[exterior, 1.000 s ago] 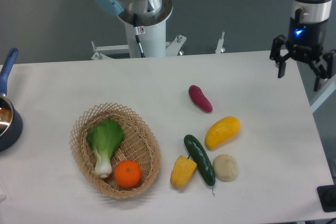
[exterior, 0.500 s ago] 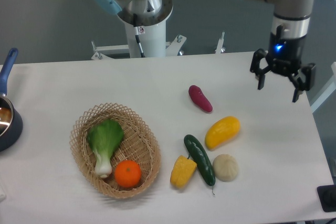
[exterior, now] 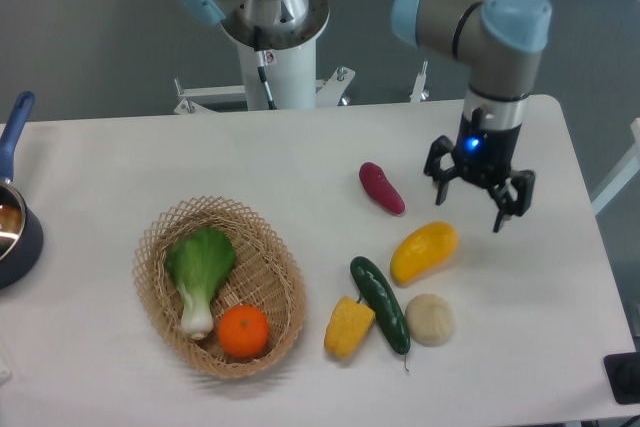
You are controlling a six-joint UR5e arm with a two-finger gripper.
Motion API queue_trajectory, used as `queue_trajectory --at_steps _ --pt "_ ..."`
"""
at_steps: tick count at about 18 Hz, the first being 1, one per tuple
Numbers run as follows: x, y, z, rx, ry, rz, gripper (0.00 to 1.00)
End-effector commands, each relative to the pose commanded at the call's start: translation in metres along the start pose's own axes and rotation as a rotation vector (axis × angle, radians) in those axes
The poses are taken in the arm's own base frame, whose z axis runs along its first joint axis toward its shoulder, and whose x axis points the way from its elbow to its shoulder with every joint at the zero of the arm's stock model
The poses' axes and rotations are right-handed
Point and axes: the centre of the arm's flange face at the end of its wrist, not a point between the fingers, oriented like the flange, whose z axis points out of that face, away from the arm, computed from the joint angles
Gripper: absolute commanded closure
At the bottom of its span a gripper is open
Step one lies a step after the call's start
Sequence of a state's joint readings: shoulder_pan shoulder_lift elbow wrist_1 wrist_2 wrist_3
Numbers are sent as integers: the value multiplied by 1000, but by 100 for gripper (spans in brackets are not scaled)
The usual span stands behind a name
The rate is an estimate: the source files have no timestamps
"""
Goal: Pick up the mango from the table
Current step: 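Move the open gripper over the yellow mango, then lower the gripper onto the yellow mango and close on it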
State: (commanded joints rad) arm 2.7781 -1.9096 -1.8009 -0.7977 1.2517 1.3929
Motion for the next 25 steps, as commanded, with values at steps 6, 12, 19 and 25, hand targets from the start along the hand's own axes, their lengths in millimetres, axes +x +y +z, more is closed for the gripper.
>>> queue_trajectory --at_steps 6,12,19,25 --pt "-5 4 36 -10 49 -10 0" --pt "5 2 56 -64 78 11 0" --pt "15 -1 70 -107 102 31 0" --pt "26 7 78 -181 118 63 0"
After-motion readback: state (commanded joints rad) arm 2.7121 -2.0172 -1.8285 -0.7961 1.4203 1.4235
